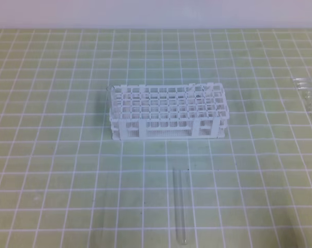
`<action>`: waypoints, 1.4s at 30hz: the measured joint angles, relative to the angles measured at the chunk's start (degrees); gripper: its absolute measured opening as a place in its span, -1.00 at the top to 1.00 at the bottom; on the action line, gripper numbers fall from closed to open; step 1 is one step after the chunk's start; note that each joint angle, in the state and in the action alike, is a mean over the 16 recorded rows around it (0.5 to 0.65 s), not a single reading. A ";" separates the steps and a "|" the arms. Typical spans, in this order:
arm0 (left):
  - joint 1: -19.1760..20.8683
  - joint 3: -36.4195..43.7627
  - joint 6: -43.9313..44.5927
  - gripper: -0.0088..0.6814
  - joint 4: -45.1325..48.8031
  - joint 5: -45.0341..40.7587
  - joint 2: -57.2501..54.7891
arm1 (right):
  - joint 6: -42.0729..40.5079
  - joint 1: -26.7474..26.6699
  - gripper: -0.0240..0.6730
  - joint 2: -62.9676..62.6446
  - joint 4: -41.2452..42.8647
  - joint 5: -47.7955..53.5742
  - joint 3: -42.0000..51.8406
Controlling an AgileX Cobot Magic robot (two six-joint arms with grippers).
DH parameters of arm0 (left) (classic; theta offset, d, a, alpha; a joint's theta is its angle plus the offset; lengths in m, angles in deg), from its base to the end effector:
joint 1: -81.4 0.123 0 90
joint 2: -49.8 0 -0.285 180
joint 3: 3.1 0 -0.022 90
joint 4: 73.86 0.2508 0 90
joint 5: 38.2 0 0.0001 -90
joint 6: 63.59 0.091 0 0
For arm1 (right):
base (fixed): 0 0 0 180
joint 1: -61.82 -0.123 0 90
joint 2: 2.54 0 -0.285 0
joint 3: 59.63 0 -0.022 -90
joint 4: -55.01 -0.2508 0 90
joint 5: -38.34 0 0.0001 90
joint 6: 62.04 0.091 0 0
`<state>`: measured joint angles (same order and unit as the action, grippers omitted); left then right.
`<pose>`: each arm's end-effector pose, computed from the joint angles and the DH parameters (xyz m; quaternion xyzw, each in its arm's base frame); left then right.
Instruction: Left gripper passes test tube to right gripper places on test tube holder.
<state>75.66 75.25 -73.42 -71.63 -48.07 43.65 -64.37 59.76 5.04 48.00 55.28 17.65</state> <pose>0.0547 -0.0049 0.1924 -0.0144 0.7334 -0.0767 0.6753 0.0542 0.0052 0.1865 0.0045 0.7753 0.0492 0.6296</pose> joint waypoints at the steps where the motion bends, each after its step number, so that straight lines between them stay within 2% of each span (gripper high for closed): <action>1: 0.00 -0.13 0.02 0.97 0.02 -0.02 -0.18 | 0.00 0.00 0.98 0.00 0.00 0.00 0.00; 18: 0.00 -0.32 -1.46 0.97 -1.11 6.87 -0.59 | 0.00 0.00 0.98 0.00 0.00 0.00 0.00; 33: 0.00 0.00 -4.59 0.97 -0.92 7.43 0.00 | -0.02 0.00 0.98 0.00 -0.15 -0.49 0.00; 42: 0.00 0.08 -11.72 0.97 -0.91 7.50 0.12 | -0.04 0.00 0.98 0.00 -8.64 -8.51 0.00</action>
<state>75.66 75.33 -85.14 -72.54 -40.57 43.77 -64.41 59.76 5.04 39.36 46.77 17.65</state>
